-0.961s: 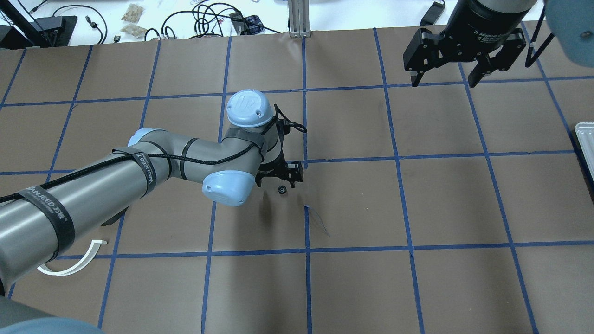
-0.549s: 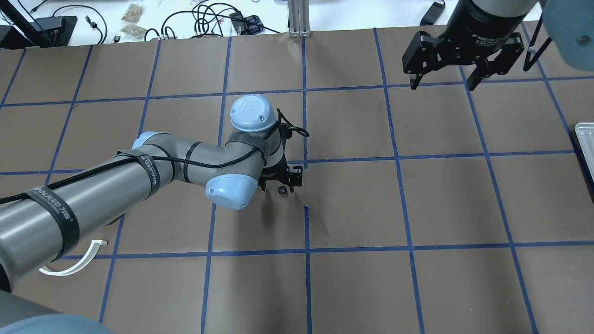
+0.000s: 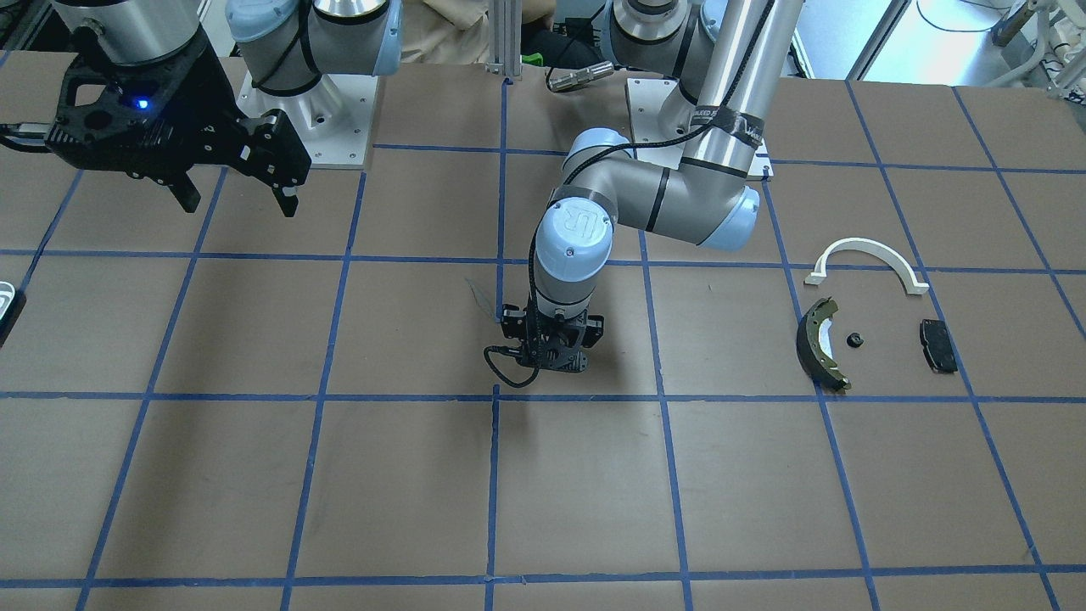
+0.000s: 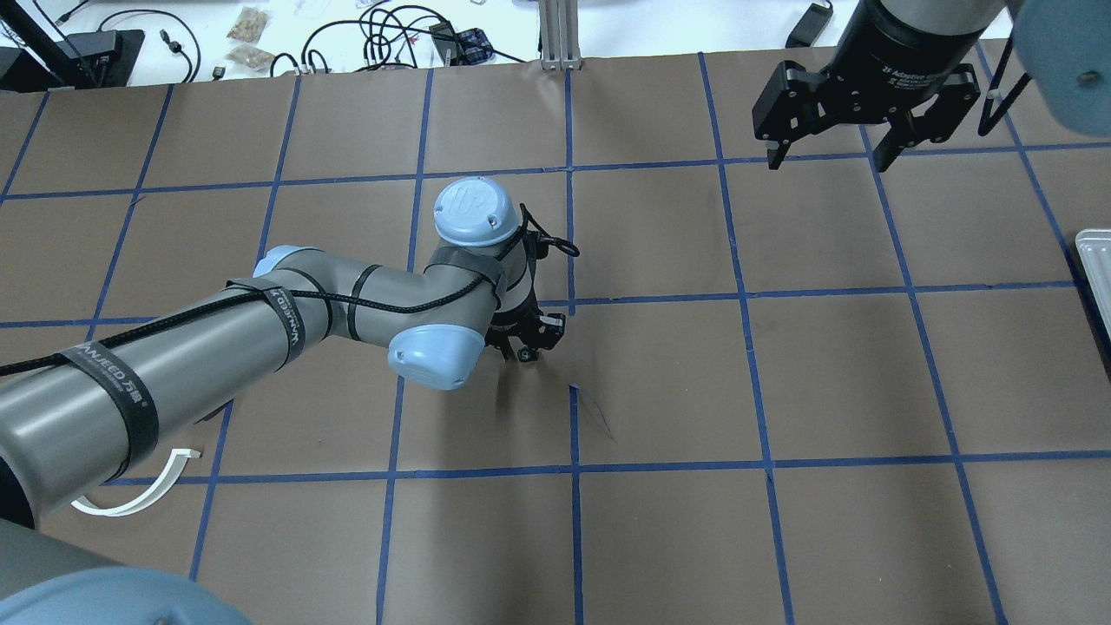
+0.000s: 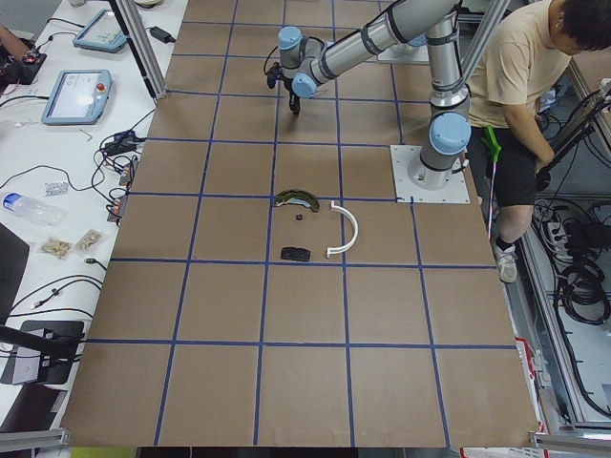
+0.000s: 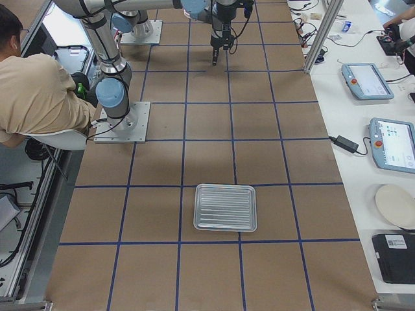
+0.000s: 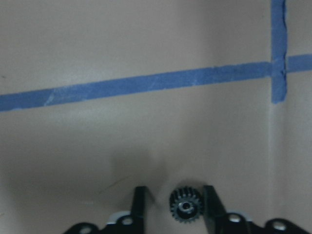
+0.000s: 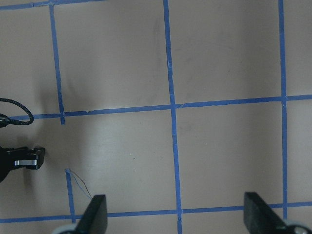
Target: Place bearing gear from tray to pile
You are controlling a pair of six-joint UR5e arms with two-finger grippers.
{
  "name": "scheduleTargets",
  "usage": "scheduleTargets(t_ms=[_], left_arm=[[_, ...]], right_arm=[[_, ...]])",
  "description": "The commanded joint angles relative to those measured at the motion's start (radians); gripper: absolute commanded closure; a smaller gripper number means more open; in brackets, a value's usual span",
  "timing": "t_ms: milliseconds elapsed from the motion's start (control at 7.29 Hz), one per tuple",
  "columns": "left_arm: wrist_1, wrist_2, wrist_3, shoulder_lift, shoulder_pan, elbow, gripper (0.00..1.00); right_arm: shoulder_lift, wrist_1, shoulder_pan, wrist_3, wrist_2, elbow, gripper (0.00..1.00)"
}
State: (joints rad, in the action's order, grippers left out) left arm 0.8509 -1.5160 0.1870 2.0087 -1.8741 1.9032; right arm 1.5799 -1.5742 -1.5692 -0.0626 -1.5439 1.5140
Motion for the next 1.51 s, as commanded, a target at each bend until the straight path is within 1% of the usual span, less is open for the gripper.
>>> scheduleTargets(t_ms=[0, 137, 275, 412, 549, 686, 824, 961, 1235, 1373], left_arm=[[0.000, 0.003, -0.004, -0.023, 0.021, -0.013, 1.00], [0.013, -0.001, -0.009, -0.034, 0.056, -0.041, 1.00], [0.060, -0.006, -0.044, -0.040, 0.102, -0.097, 1.00], [0.161, -0.009, -0.117, -0.051, 0.175, -0.172, 1.00], [0.307, -0.007, -0.165, -0.065, 0.269, -0.267, 1.00], [0.452, -0.016, -0.295, -0.076, 0.356, -0.347, 1.00], [0.503, -0.041, -0.436, -0.085, 0.457, -0.369, 1.00], [0.511, -0.065, -0.534, -0.090, 0.555, -0.359, 1.00], [0.517, -0.125, -0.663, -0.110, 0.718, -0.305, 1.00], [0.502, -0.139, -0.710, -0.107, 0.790, -0.261, 1.00]], right_arm=[[0.000, -0.001, 0.000, 0.004, -0.008, 0.000, 0.00], [0.000, -0.001, 0.000, 0.004, -0.008, 0.000, 0.00], [0.000, -0.001, 0.000, 0.004, -0.008, 0.000, 0.00], [0.000, -0.001, 0.000, 0.004, -0.008, 0.000, 0.00], [0.000, -0.001, 0.000, 0.004, -0.008, 0.000, 0.00], [0.000, -0.001, 0.000, 0.004, -0.008, 0.000, 0.00], [0.000, -0.001, 0.000, 0.004, -0.010, 0.000, 0.00], [0.000, -0.001, 0.000, 0.006, -0.010, 0.000, 0.00], [0.000, -0.001, 0.000, 0.006, -0.008, 0.000, 0.00], [0.000, -0.001, 0.000, 0.004, -0.008, 0.000, 0.00]])
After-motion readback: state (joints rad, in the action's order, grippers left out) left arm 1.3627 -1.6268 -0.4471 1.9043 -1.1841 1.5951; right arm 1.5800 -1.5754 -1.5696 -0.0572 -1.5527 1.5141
